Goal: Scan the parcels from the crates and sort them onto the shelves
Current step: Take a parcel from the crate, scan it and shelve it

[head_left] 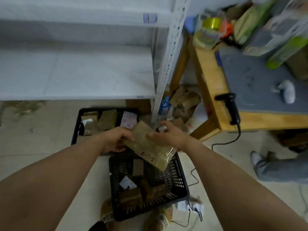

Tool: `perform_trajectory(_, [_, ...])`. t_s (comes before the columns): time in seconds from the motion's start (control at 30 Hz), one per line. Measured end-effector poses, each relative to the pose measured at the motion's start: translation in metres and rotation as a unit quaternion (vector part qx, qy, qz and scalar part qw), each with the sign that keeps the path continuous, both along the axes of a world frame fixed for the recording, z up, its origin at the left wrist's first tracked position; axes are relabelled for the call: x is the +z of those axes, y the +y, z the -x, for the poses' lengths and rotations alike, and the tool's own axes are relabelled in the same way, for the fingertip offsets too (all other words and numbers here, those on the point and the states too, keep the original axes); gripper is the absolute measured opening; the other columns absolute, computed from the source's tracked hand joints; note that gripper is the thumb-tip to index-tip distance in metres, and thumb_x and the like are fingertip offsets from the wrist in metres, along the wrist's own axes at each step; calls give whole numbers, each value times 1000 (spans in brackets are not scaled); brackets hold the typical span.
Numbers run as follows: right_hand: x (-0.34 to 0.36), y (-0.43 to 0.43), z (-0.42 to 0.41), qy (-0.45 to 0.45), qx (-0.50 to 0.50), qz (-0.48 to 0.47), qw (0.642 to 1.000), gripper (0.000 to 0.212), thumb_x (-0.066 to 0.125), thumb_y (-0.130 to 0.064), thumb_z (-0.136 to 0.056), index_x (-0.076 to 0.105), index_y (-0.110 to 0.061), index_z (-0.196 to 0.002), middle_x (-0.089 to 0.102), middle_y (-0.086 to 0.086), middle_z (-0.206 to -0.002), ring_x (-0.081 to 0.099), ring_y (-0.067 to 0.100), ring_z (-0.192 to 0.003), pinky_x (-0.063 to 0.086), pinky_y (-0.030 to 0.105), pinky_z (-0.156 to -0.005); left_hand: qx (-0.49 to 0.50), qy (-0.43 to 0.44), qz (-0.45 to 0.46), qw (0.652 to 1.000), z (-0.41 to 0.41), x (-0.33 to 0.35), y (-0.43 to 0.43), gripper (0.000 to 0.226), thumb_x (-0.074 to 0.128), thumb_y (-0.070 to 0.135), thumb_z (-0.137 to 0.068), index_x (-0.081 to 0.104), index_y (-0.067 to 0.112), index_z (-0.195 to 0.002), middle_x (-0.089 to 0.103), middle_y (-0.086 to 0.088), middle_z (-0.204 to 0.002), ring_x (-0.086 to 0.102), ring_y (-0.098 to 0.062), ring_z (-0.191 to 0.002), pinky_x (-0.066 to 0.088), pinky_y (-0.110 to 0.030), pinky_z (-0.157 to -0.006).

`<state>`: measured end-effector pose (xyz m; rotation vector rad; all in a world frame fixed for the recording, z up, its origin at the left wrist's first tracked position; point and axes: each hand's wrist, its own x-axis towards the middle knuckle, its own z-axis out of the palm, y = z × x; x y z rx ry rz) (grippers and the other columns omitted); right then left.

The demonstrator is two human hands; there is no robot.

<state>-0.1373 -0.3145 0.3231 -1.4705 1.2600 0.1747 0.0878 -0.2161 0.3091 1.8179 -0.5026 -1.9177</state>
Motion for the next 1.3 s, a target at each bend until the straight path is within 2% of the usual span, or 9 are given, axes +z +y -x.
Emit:
perform_trajectory(0.23, [133,6,-39,-85,90,67,990,97,81,-62,-72,28,-42,-150,45,2,-147,56,18,-117,51,39,-102,-142,-128,107,976,-11,143,-13,62,75,17,-62,66,21,-123,69,-9,-115,61,-30,-114,50,-48,-101])
perform_trajectory(0.33, [173,7,-56,-63,169,107,978,100,84,-51,-75,22,-45,-153,40,4,-151,53,22,-124,48,39,-106,-232,-184,132,946,-14,192,-20,66,74,20,-80,48,24,-141,56,2,-126,54,-15,-110,47,-29,-84])
perform_trajectory(0.47, [200,5,-67,-6,236,164,958,120,88,-63,-57,15,-54,-152,35,-1,-158,46,27,-135,42,51,-112,-269,-271,158,910,-22,232,-26,106,83,29,-76,18,30,-160,34,-6,-158,36,-29,-142,36,-43,-114])
perform_trajectory(0.67, [222,1,-78,23,301,199,932,124,88,-59,-63,6,-49,-156,40,-4,-157,40,22,-143,33,47,-119,-287,-321,240,870,-16,267,-31,133,91,34,-67,-4,35,-160,41,-9,-156,36,-31,-144,30,-40,-116])
perform_trajectory(0.77, [223,-6,-74,-36,240,176,954,119,90,-62,-53,23,-52,-151,47,-8,-149,46,19,-135,41,45,-113,-216,-248,287,900,-29,272,-32,139,92,46,-57,-3,43,-158,52,-10,-147,47,-28,-137,37,-40,-111])
perform_trajectory(0.9, [225,-20,-56,-183,116,100,971,97,93,-24,-67,40,-31,-148,60,3,-134,61,22,-121,48,46,-109,-124,-160,299,932,-59,267,-22,139,92,50,-51,4,44,-159,59,5,-136,41,-23,-142,25,-51,-120])
perform_trajectory(1.03, [227,-34,-44,-259,74,24,963,109,98,-18,-55,40,-29,-146,59,14,-136,63,32,-121,53,50,-102,-111,-119,261,951,-78,249,-4,154,95,64,-31,14,37,-159,46,-4,-152,40,-27,-142,22,-59,-119])
perform_trajectory(1.17, [227,-45,-41,-317,103,-37,942,117,102,-20,-47,40,-30,-146,54,23,-141,56,41,-128,50,53,-103,-79,-48,207,974,-83,228,12,118,85,76,-41,51,28,-144,63,-12,-137,55,-34,-129,30,-62,-113])
perform_trajectory(1.3, [235,-48,-39,-362,131,-87,919,111,97,-12,-57,36,-23,-149,58,24,-133,59,41,-124,59,46,-90,-66,80,185,977,-81,206,25,100,85,71,-53,61,26,-139,56,-22,-144,52,-48,-132,42,-68,-99])
